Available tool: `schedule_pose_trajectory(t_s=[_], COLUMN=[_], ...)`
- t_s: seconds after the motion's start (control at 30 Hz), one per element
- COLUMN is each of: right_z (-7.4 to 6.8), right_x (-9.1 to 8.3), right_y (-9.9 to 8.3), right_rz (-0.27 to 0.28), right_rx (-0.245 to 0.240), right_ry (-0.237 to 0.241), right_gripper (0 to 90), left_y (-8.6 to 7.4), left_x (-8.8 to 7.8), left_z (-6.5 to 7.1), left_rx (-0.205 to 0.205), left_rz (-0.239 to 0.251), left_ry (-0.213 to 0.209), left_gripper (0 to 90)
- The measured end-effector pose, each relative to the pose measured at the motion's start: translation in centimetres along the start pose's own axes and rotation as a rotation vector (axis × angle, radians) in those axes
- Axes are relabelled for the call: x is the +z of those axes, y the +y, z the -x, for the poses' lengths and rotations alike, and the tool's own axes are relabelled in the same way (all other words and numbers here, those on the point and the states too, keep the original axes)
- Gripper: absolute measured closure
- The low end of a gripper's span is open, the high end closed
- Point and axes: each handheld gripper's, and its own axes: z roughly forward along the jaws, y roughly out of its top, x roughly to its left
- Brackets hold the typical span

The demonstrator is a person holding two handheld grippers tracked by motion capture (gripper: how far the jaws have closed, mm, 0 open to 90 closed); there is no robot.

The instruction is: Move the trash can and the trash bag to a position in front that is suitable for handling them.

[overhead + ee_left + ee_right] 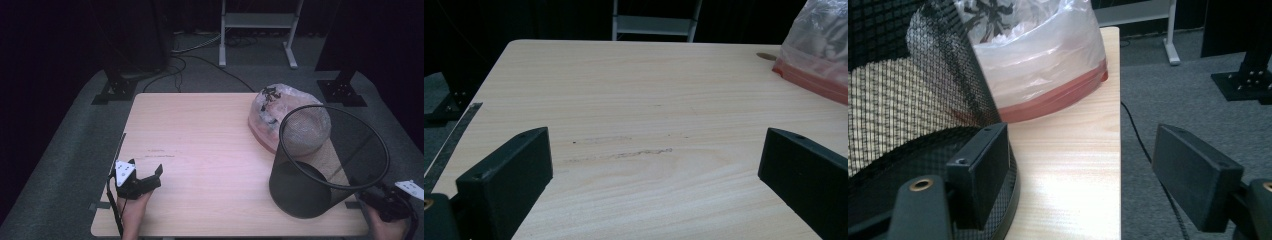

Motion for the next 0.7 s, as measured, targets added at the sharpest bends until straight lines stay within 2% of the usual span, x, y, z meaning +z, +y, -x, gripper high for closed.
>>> schedule_pose_trajectory(t_s=[0.13,0.27,0.43,0.5,0.7], right_z=[-0.7,-1.8,-3.0,-3.5,-4.5], right_x=[-0.7,-0.9,-0.4,-0.2,0.5], right_y=[0.2,0.3,0.9,1.1,1.2], right_rz=[-0.025,-0.058,-0.069,-0.071,-0.081], right_rx=[-0.033,-0.098,-0.136,-0.162,-0.172], right_ry=[-0.025,-0.055,-0.046,-0.067,-0.038], right_gripper=[21.6,21.6,23.2,23.3,23.4], left_y=[0.0,0.0,-0.1,-0.1,-0.2], left_x=[-0.1,0.0,0.1,0.1,0.1], left_z=[-0.2,-0.4,-0.5,-0.5,-0.7], left_rx=[-0.014,-0.019,-0.023,-0.024,-0.03], left_rz=[0.003,0.004,0.005,0.001,0.0], left_ry=[-0.001,0.0,-0.004,0.0,0.001], left_gripper=[0.0,0.0,0.0,0.0,0.0])
